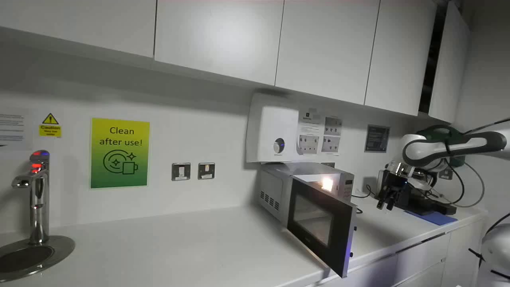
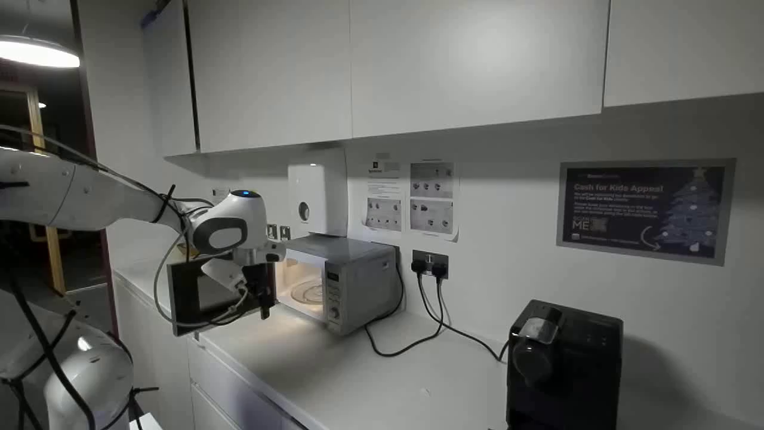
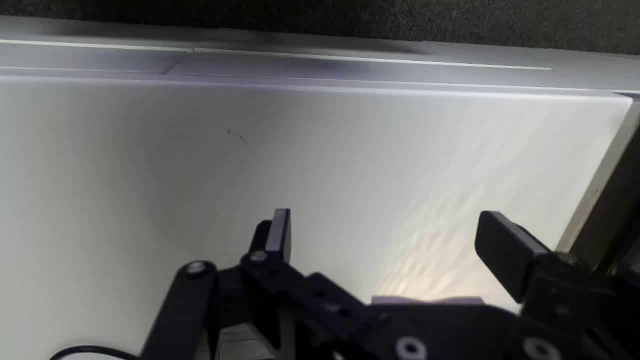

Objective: Close the microwave door

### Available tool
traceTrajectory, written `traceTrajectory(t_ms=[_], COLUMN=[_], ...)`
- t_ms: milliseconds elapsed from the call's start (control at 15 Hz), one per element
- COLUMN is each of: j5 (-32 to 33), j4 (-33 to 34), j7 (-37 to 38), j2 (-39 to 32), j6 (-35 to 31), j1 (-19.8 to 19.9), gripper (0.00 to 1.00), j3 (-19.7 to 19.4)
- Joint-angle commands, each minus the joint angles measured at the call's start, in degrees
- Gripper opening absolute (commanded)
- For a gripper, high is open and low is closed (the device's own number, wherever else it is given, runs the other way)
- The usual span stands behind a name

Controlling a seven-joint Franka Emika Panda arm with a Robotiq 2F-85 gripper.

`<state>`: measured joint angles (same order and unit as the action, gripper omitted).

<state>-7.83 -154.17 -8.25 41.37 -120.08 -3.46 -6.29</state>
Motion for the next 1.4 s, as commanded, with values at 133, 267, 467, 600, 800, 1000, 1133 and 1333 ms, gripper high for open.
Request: traceTrajectory(t_ms=[133,267,467,600,800,1000,1133,1333], j5=[-0.39,-0.22,0.21,0.49,0.8,1.3,1.65,1.57], j4=[0.13,0.39,1.64,3.01,5.63,9.48,12.17,15.54], j7=[-0.34,-0.44,-0.14,-0.27,-0.42,-0.3,-0.16,-0.09], j2=[-0.11,-0.92,-2.41,-3.63,-5.53,-7.41,-8.93,-11.36], j6=[0.22,-0.15,-0.32,-0.09,0.4,1.0,1.24,1.43], j1=[0.58,0.53,0.53,0.41,0.3,0.25,0.17,-0.16], gripper=[1.0,1.0,1.0,1.0,1.0,1.0,1.0,1.0], j3=[0.5,0.64,1.23,1.56,1.99,2.7,3.38,4.3])
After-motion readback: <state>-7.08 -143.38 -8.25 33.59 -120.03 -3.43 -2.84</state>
